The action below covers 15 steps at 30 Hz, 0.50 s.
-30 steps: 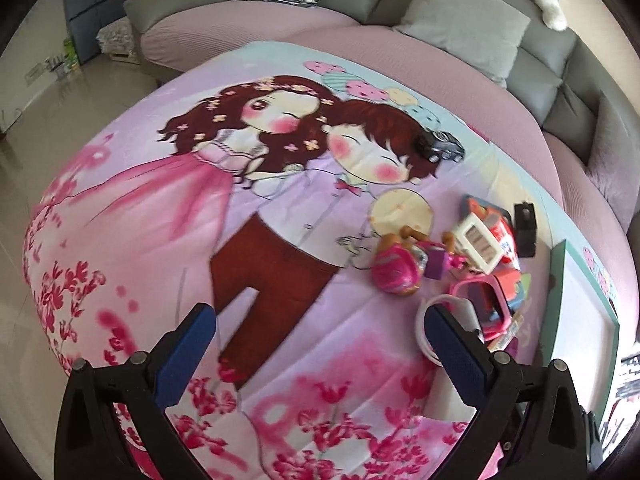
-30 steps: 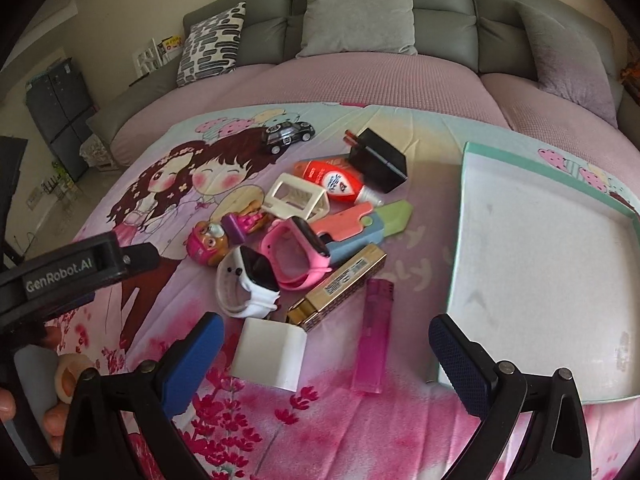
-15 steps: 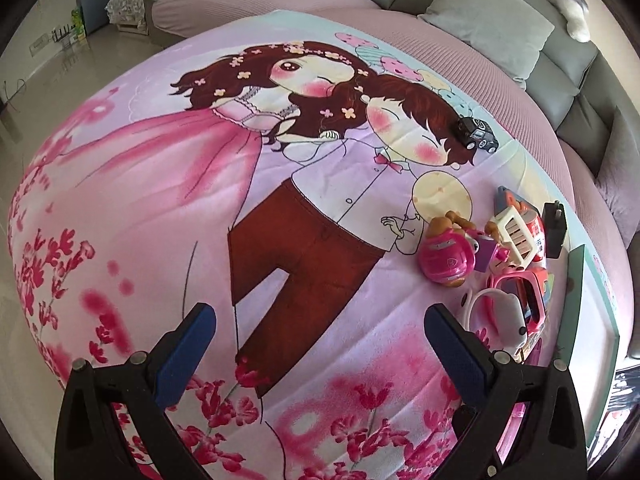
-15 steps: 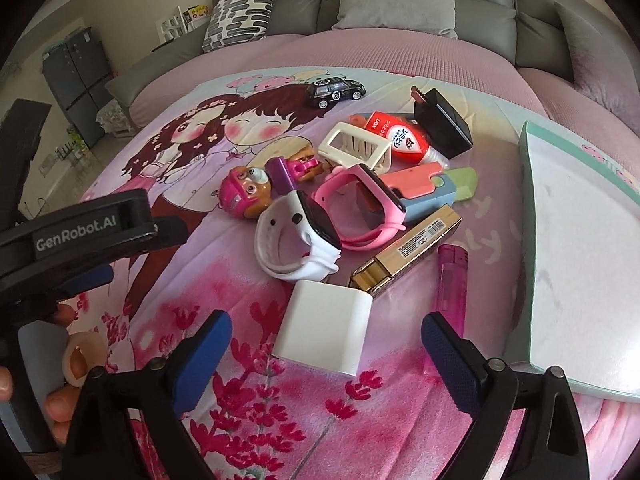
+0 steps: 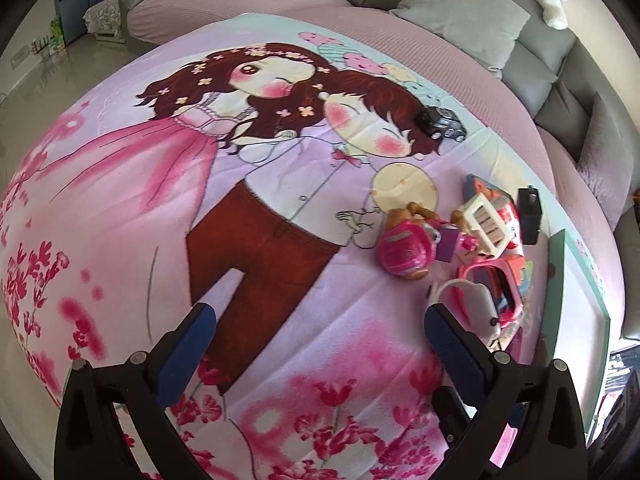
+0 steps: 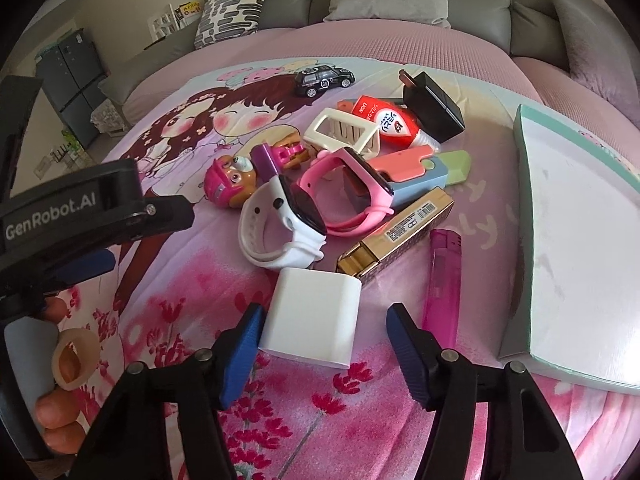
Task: Organize rigid objects
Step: 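Move right tool to the white cube charger while left tool approaches the white smartwatch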
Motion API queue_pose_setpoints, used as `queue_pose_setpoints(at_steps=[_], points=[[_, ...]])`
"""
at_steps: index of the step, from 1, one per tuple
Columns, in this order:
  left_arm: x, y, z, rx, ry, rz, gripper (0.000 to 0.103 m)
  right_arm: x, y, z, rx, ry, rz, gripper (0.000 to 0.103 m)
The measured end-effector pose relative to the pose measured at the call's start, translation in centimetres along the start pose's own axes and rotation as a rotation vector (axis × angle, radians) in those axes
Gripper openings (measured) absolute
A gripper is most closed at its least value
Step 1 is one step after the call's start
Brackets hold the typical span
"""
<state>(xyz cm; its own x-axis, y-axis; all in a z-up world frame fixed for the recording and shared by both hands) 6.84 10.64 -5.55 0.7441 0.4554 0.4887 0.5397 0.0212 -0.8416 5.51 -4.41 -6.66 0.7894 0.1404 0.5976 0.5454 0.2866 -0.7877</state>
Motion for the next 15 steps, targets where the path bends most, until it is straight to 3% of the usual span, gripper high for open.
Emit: queue_pose_setpoints(at_steps=[5, 15], points=[[-0.2, -0.1, -1.6, -0.038, 0.027, 0.001, 0.103, 0.2, -0.4, -0.5, 0.010, 0.033, -0.015, 0.049], [-0.4, 0.0, -2.7, -0.060, 0.042, 0.003, 0.103, 0.3, -0.4, -0.7, 0.032, 0.056, -0.026, 0.046]])
Point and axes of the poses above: each gripper's, at about its wrist camera, not at the fingertips, and y roughly the way its jaws point, z to its left, x to its top, the point moved 6 cm from there along y, roughly the way its jaws point, and after that the axes turned 6 degrees about -z, right-handed, at the moved point
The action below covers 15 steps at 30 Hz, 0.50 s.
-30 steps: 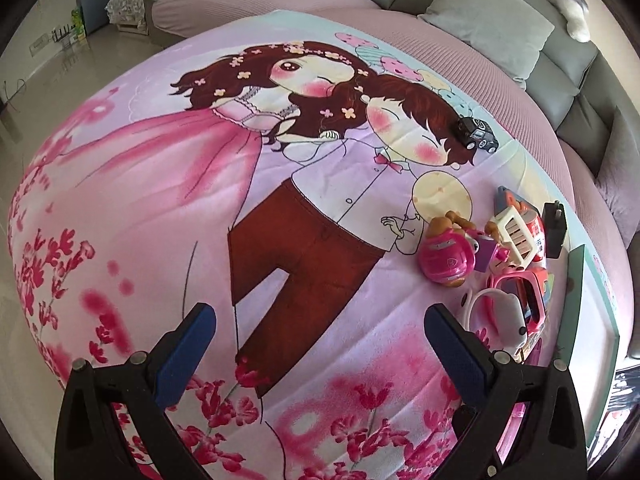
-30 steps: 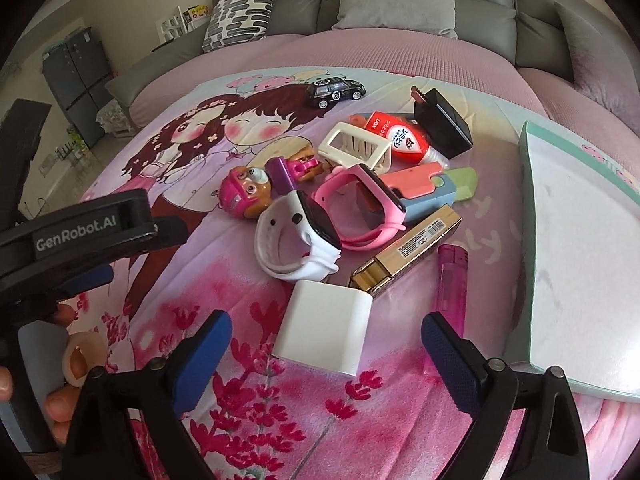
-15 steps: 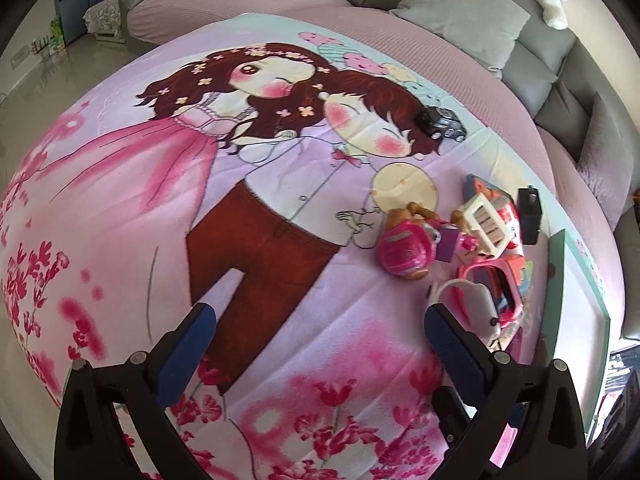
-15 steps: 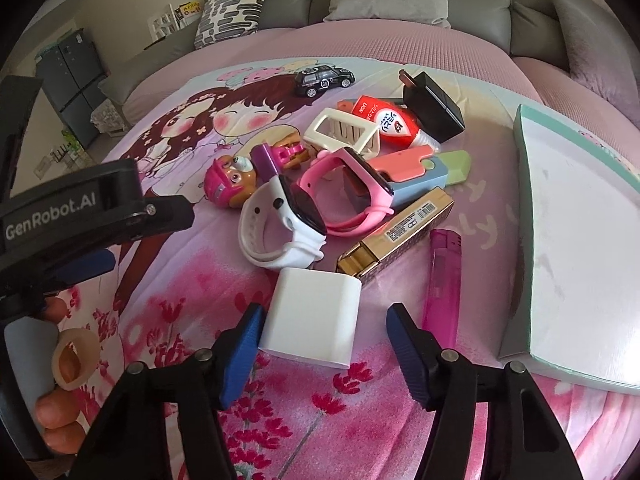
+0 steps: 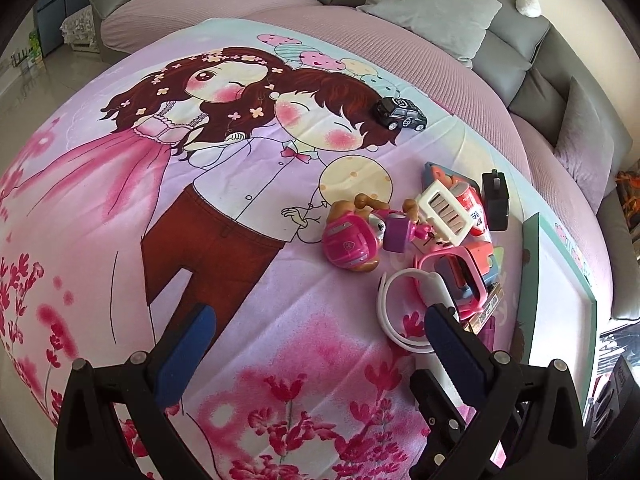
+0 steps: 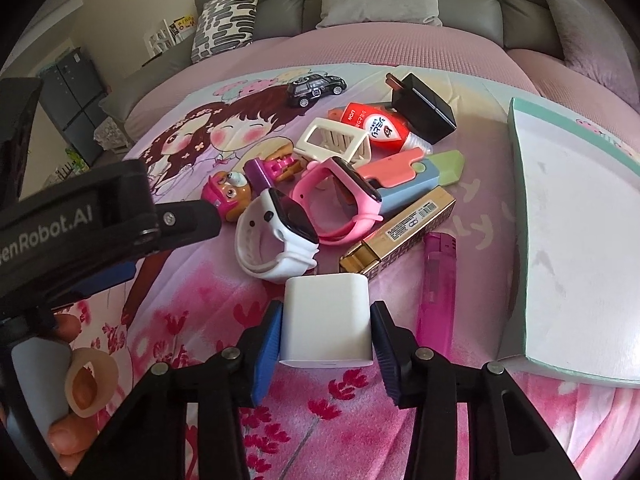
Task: Organize rigid objects
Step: 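Move right tool to the white cube charger while left tool approaches the white smartwatch, then close right tool on the white charger while left tool grasps the white smartwatch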
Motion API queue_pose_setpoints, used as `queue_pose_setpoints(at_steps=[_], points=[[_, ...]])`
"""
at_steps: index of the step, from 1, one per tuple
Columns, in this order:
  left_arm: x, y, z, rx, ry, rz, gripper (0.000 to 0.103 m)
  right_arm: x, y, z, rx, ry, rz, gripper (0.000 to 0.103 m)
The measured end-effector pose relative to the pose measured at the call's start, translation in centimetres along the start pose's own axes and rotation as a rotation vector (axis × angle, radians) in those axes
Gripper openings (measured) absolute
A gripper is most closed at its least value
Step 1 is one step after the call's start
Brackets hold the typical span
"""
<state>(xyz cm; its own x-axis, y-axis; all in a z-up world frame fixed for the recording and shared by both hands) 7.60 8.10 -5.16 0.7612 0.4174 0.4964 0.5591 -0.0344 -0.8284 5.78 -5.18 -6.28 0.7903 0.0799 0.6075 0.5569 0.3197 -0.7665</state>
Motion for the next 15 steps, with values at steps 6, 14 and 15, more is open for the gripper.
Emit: queue_pose_setpoints(at_steps=[6, 14, 15], points=[[-0.1, 0.2, -0.3, -0.023, -0.012, 0.003, 0.103, 0.7, -1.5, -0.2, -0.002, -0.002, -0.040, 0.046], [-0.3, 0.5, -1.8, -0.085, -0.008, 0.010, 0.103, 2.1, -3.7, -2.2, -0.046, 0.030, -0.102, 0.046], [-0.3, 0.5, -2.0, -0.092, -0.004, 0.009, 0.103, 2.3, -4.0, -2.7, -0.056, 0.038, -0.111, 0.046]])
Point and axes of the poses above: each gripper's, at about its wrist camera, not at the fingertips, and y roughly the way its jaws point, z to its left, x to its top, the point moved 6 cm from there along y, roughly the way its jaws point, and after that the axes turned 6 degrees about -z, right-handed, at the moved point
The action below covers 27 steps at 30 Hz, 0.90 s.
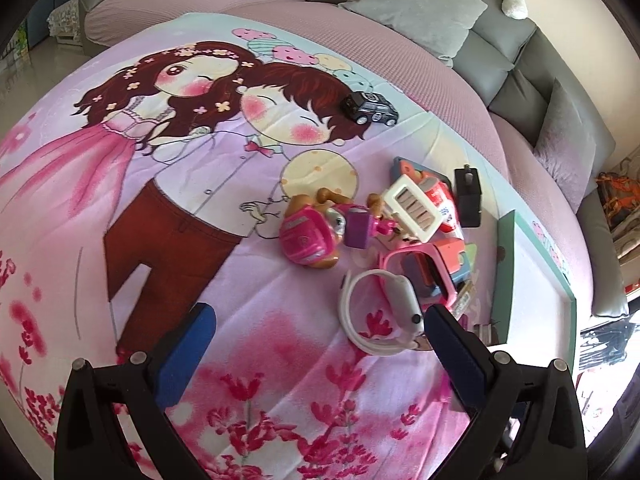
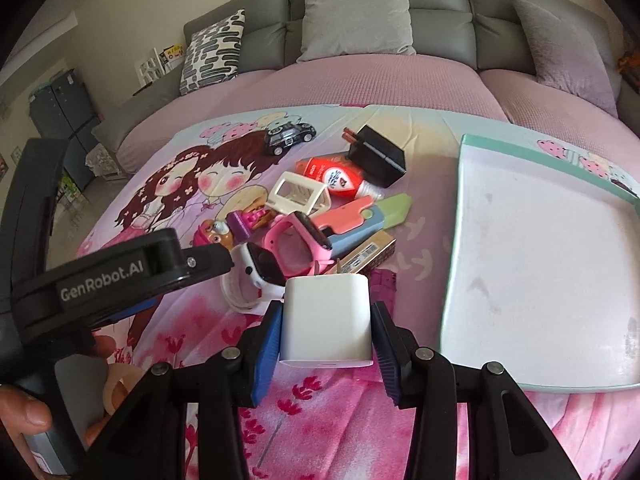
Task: Organize rigid objects
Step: 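Close right tool on the white charger while left tool grasps the white smartwatch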
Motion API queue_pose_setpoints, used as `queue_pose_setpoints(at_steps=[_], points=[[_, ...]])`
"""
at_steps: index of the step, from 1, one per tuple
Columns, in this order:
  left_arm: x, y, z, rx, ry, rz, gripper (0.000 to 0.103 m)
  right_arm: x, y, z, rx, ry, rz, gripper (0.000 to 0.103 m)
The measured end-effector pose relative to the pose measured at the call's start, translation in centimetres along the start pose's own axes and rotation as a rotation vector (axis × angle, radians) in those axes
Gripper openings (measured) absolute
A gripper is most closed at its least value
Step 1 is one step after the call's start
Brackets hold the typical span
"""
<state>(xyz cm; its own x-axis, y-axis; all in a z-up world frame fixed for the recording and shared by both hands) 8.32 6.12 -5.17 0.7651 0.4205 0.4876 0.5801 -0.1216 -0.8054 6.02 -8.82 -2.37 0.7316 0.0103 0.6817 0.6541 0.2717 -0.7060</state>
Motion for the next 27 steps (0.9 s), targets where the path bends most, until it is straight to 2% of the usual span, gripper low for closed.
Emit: queue_pose_setpoints(at_steps=[9, 17, 19, 27], points=[[-0.6, 1.9, -2.5, -0.045, 0.026, 0.021, 0.102, 1.8, -1.7, -3.8, -0.066, 0.077, -0.063, 0.046], [-1.0, 2.9, -3.6, -0.023, 0.050, 0.022, 0.076, 2.4, -2.0, -6.1, -0.078, 0.129, -0.081, 0.046], [-1.0, 2.9, -3.6, -0.020, 0.050, 0.018, 0.054, 2.4, -1.9, -6.5, -0.079, 0.145, -0.082, 0.046], [-0.5, 1.5, -3.2, -0.001, 0.053, -0.014, 0.054, 3.0, -2.4, -8.3, -0.086, 0.191, -0.108, 0.046]])
Point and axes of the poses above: each gripper's, at about its wrist camera, not at the fingertips, and y roughly the way its jaws point, z to its left, x to its top, the point moved 6 cm from there along y, roughly the way its jaws point, and after that the axes turned 6 degrees about -z, right-handed, at the moved point
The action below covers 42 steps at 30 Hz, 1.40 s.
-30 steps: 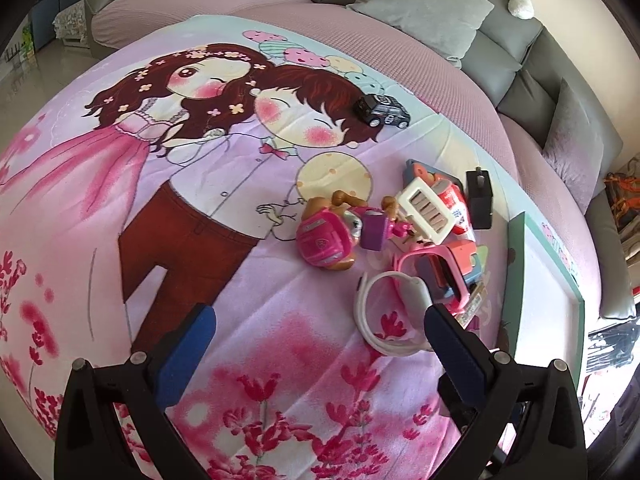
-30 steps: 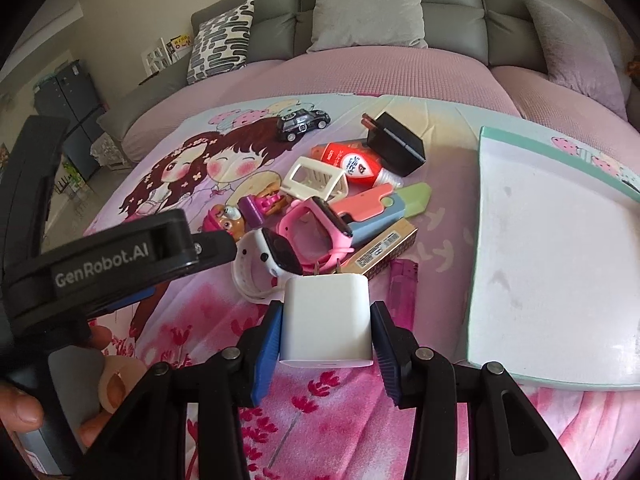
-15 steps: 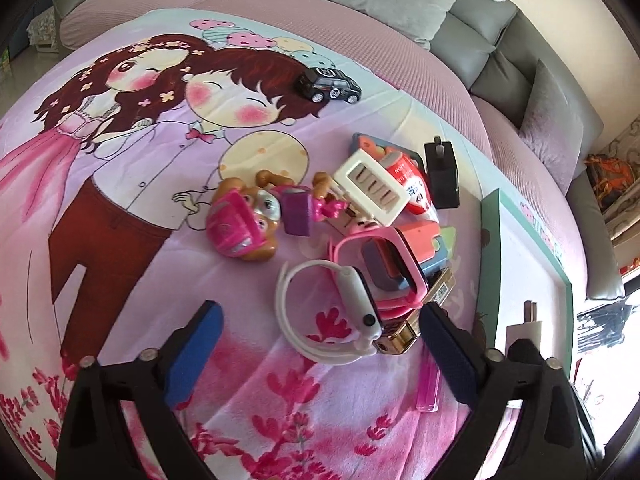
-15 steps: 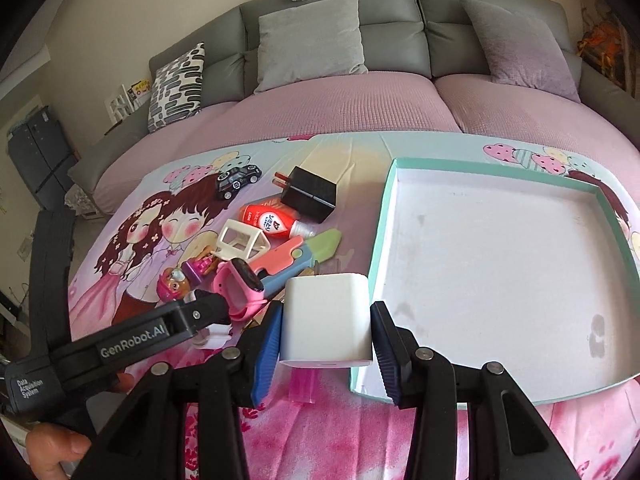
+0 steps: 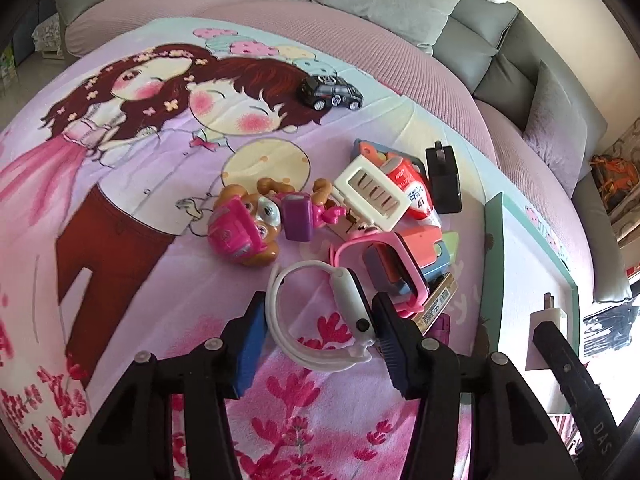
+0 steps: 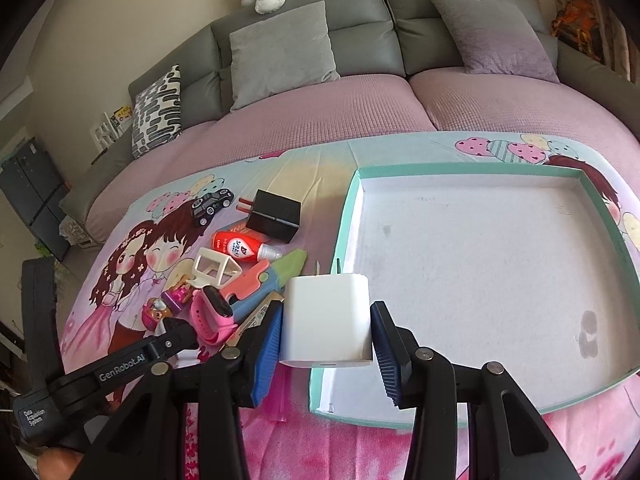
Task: Organize rigid objects
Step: 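Close right tool on the white charger while left tool grasps the white smartwatch, then carry the charger into the tray and open right tool while left releases the watch there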
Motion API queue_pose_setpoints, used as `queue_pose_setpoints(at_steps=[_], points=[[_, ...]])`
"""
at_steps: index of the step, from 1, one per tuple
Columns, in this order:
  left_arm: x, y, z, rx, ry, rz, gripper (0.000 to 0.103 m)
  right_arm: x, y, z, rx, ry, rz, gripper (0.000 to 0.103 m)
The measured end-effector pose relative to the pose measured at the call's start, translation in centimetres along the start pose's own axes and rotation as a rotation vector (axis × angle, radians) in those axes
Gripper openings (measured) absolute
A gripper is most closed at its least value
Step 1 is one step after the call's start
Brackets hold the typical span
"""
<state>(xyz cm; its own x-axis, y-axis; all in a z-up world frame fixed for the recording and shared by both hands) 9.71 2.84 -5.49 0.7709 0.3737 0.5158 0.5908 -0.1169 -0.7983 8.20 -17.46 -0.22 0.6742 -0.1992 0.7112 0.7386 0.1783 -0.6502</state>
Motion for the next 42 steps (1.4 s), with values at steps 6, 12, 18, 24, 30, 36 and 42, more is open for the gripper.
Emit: queue_pose_setpoints(at_steps=[6, 12, 18, 24, 30, 36, 42], points=[[1.2, -3.0, -1.8, -0.011, 0.042, -0.086, 0.054, 1.8, -1.0, -2.2, -0.023, 0.029, -0.067, 0.046], [1.1, -2.9, -5.9, -0.049, 0.131, -0.062, 0.054, 3.2, -1.4, -6.8, -0.122, 0.052, -0.104, 0.046], [0.1, -1.8, -10.9, -0.092, 0.231, -0.005, 0.054, 3.1, -1.3, -11.9, -0.204, 0.114, -0.084, 0.046], [-0.6, -0.8, -16.9, -0.156, 0.333, 0.013, 0.054, 2.8, -1.2, -15.6, -0.260, 0.178, -0.070, 0.046], [-2.0, 1.1, -22.6, -0.199, 0.442, 0.042, 0.054, 2.5, -1.9, -18.5, -0.312, 0.235, -0.084, 0.046], [-3.6, 3.4, -26.3, -0.229, 0.487, 0.074, 0.054, 2.1, -2.7, -20.8, -0.365, 0.287, -0.083, 0.046], [-3.9, 5.2, -27.3, -0.215, 0.490, 0.084, 0.054, 1.7, -3.1, -22.4, -0.389, 0.315, -0.083, 0.046]])
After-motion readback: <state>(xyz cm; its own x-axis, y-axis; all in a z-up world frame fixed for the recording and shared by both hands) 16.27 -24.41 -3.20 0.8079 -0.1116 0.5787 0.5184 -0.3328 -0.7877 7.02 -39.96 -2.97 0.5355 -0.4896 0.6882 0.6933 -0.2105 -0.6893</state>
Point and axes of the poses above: each gripper's, at about its wrist camera, not at the fingertips, and y roughly the way its jaws point, z to its left, x to its top, the point moved 6 cm from there along y, roughly the way its jaws point, and after that the axes turned 6 degrees about -z, right-handed, at the moved point
